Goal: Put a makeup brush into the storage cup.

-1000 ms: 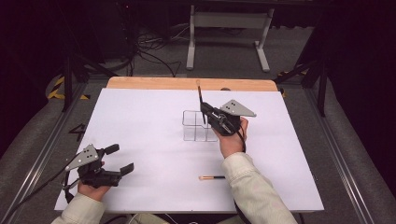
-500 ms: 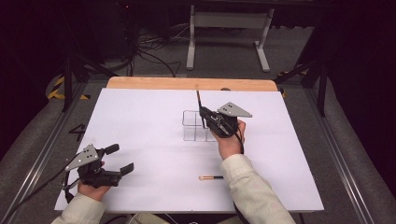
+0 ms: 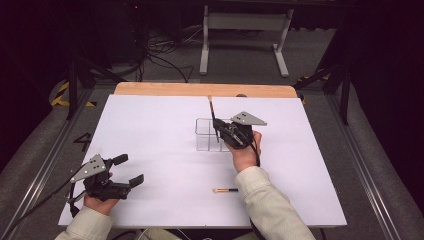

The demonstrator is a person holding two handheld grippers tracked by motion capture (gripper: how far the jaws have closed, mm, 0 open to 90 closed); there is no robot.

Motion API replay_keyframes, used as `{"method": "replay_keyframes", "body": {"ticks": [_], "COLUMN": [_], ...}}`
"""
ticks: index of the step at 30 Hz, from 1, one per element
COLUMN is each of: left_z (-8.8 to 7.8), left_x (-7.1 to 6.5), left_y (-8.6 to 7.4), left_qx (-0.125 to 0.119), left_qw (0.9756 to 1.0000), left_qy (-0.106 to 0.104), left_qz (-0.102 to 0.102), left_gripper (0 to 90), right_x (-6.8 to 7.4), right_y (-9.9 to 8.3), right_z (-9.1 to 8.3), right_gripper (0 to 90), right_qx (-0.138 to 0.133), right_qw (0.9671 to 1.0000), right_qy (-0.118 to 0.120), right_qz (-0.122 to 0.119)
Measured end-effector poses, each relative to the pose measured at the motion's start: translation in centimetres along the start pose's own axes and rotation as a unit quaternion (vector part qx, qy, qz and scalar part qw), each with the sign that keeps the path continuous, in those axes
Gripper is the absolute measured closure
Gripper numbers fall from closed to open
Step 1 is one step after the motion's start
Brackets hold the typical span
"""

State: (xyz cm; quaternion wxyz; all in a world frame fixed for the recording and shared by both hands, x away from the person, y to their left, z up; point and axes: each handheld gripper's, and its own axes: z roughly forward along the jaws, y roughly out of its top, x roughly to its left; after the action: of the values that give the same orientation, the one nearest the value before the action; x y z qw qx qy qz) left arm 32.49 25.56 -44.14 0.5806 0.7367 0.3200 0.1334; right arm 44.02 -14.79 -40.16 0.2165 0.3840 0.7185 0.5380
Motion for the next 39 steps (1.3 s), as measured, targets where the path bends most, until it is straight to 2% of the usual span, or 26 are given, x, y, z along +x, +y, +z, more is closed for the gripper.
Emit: {"method": "replay_keyframes", "body": {"ticks": [3, 7, 8, 9, 11, 16, 17, 20, 21, 25, 33, 35, 36, 39], "left_z": [0.1, 0.2, 0.4, 0.4, 0.4, 0.5, 0.6, 0.6, 0.6, 0.6, 0.6, 0.6, 0.6, 0.6], "left_x": [0.0, 0.1, 0.1, 0.1, 0.1, 0.1, 0.1, 0.1, 0.1, 0.1, 0.0, 0.1, 0.1, 0.1], "left_y": [0.0, 0.1, 0.1, 0.1, 0.2, 0.2, 0.2, 0.2, 0.2, 0.2, 0.2, 0.2, 0.2, 0.2], "left_qx": [0.001, 0.0, 0.0, 0.0, 0.002, 0.0, 0.001, 0.001, 0.001, 0.001, 0.003, 0.002, 0.006, 0.008], "left_qw": [1.0, 1.0, 1.0, 1.0, 1.0, 1.0, 1.0, 1.0, 1.0, 1.0, 1.0, 1.0, 1.0, 1.0], "left_qy": [0.0, -0.003, -0.004, -0.004, -0.004, -0.004, -0.003, -0.003, -0.003, -0.002, -0.001, -0.002, -0.003, -0.002], "left_qz": [0.002, 0.001, 0.002, 0.002, 0.004, 0.001, 0.002, 0.002, 0.001, 0.001, 0.003, 0.001, -0.001, 0.001], "left_gripper": [2.3, 2.2, 2.2, 2.2, 2.2, 2.2, 2.2, 2.2, 2.2, 2.2, 2.2, 2.2, 2.2, 2.2], "right_x": [0.0, -0.2, -0.2, -0.2, -0.2, -0.2, -0.3, -0.4, -0.5, -0.7, -1.0, -1.0, -0.8, -0.7], "right_y": [0.0, 0.3, 0.6, 0.6, 0.9, 1.8, 2.1, 2.4, 2.7, 2.9, 3.2, 3.3, 3.4, 3.4], "right_z": [0.0, -0.6, -1.0, -1.0, -1.7, -3.7, -4.5, -5.2, -6.0, -7.1, -9.4, -9.9, -10.2, -10.5], "right_gripper": [82.1, 57.4, 50.6, 50.6, 42.8, 28.6, 22.6, 18.5, 13.1, 9.1, 0.8, 0.0, 0.0, 0.0], "right_qx": [0.008, 0.0, -0.002, -0.002, -0.008, -0.03, -0.034, -0.036, -0.034, -0.039, -0.032, -0.023, -0.011, -0.003], "right_qw": [0.9999, 0.9999, 0.9998, 0.9998, 0.9998, 0.9984, 0.9979, 0.9977, 0.9978, 0.9973, 0.9974, 0.9974, 0.9985, 0.9987], "right_qy": [0.006, 0.009, 0.017, 0.017, 0.019, 0.048, 0.054, 0.057, 0.057, 0.061, 0.065, 0.068, 0.053, 0.051], "right_qz": [0.003, 0.006, 0.006, 0.006, 0.004, 0.01, 0.012, 0.008, 0.003, 0.0, 0.002, -0.004, -0.008, -0.001]}}
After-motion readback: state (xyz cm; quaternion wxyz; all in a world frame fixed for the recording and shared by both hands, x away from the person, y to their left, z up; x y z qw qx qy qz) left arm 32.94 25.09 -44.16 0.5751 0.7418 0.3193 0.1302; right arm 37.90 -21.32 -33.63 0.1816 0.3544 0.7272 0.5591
